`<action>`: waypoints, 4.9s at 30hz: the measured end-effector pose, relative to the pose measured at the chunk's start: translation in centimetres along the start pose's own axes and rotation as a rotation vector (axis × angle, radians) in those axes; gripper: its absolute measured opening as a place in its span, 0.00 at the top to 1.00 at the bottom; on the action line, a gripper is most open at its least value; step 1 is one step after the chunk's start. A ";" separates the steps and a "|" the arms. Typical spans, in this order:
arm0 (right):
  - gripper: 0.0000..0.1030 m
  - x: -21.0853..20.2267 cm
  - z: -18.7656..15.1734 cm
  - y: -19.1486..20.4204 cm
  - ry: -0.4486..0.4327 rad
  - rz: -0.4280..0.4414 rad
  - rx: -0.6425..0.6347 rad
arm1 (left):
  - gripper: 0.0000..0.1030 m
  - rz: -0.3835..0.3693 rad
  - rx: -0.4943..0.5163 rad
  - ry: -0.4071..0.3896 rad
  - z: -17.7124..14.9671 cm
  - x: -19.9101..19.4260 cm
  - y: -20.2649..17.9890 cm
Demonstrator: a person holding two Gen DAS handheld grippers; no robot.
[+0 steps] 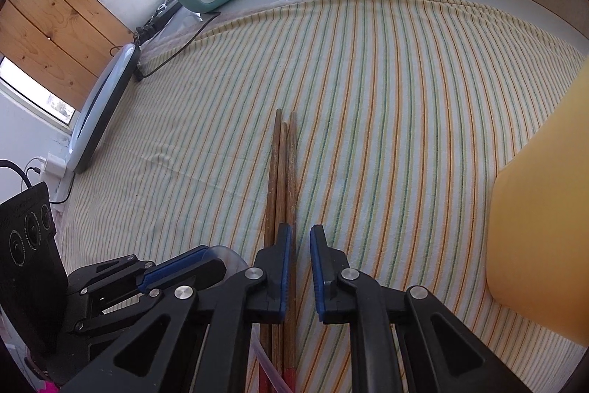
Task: Organize utensils
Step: 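Move both open tools back to the cloth toward the clear spoon and chopsticks, then close the left tool on the clear plastic spoon while the right tool grasps wooden chopsticks, then lift the clear spoon with the left tool while the right tool lifts its chopsticks, then lower the clear spoon and chopsticks into the yellow container with both tools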
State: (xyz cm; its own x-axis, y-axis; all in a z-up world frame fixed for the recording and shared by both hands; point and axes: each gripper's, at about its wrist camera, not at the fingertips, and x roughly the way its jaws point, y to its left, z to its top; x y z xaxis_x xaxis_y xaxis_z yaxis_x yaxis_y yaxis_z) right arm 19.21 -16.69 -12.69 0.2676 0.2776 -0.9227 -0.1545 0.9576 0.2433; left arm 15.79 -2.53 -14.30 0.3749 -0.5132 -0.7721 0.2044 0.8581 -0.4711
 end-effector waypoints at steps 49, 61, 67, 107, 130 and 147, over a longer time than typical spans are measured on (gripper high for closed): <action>0.97 -9.4 -3.1 0.0 -0.208 0.005 -0.054 | 1.00 0.062 0.082 -0.154 2.2 -8.0 -0.5; 0.97 -9.1 -3.6 0.5 -0.193 0.016 -0.070 | 0.70 -0.002 -0.053 -0.002 0.7 -2.9 4.2; 0.97 -9.1 -3.5 0.4 -0.194 0.011 -0.064 | 0.93 -0.022 -0.037 -0.003 0.3 -2.3 3.5; 0.97 -24.4 -5.4 -5.2 -0.529 0.061 0.035 | 1.00 -0.094 0.198 -0.364 5.9 -13.7 -9.7; 0.97 -30.2 -3.1 -11.3 -0.682 0.033 0.166 | 1.00 -0.141 0.194 -0.398 10.7 -11.5 -15.6; 0.97 -28.9 -1.4 -13.5 -0.695 -0.065 0.202 | 1.00 -0.065 0.212 -0.441 12.2 -9.1 -18.7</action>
State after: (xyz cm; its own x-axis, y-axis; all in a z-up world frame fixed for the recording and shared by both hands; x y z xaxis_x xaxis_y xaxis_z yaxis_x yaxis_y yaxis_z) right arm 12.22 -37.71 10.27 0.8230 0.1408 -0.5503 0.0428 0.9507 0.3072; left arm 19.61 -13.69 6.69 0.6927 -0.5483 -0.4685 0.4026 0.8329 -0.3797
